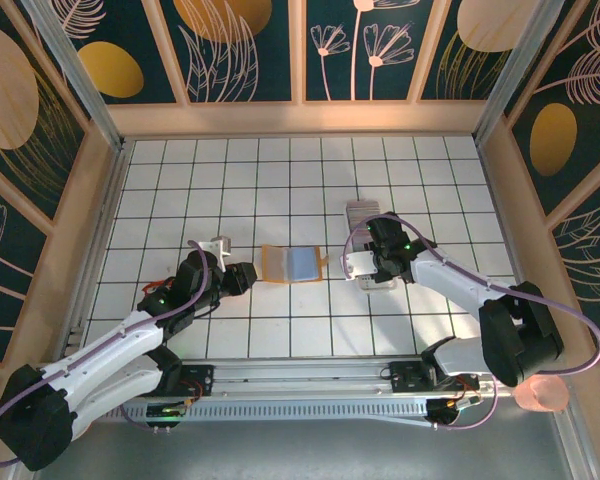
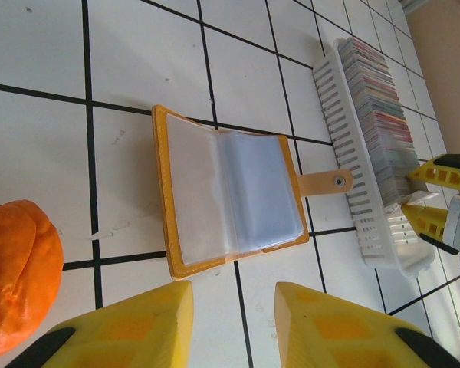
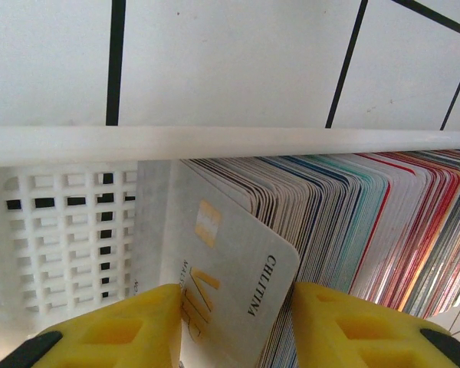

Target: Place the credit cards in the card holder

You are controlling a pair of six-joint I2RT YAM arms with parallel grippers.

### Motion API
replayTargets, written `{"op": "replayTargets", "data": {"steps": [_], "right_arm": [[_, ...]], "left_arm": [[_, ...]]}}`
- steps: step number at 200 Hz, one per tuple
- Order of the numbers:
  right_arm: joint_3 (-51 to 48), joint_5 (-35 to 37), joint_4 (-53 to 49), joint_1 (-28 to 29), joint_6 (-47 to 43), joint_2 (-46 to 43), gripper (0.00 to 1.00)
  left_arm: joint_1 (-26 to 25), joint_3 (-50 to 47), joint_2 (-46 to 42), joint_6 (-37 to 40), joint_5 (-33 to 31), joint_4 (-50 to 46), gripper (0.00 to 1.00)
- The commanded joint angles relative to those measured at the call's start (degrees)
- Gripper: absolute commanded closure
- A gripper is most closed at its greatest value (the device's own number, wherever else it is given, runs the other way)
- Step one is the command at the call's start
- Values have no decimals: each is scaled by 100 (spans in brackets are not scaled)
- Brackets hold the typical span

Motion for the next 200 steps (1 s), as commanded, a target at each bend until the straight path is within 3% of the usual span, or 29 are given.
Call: {"op": "replayTargets", "data": {"steps": [1,25,156,200], "right_arm": [[142,259,318,-73,-107,-115,61],[164,261,324,-73,-109,-97,66],[251,255,264,-70,-83,-251,68],[217,243,232,-74,-74,-298,76]], "left_arm": [[28,-76,13,-74,45,106,68],[23,-50,73,-65,88,106,68],[25,-10,159,-91,137,124,69],[23,10,194,-103,157,141,69]]}}
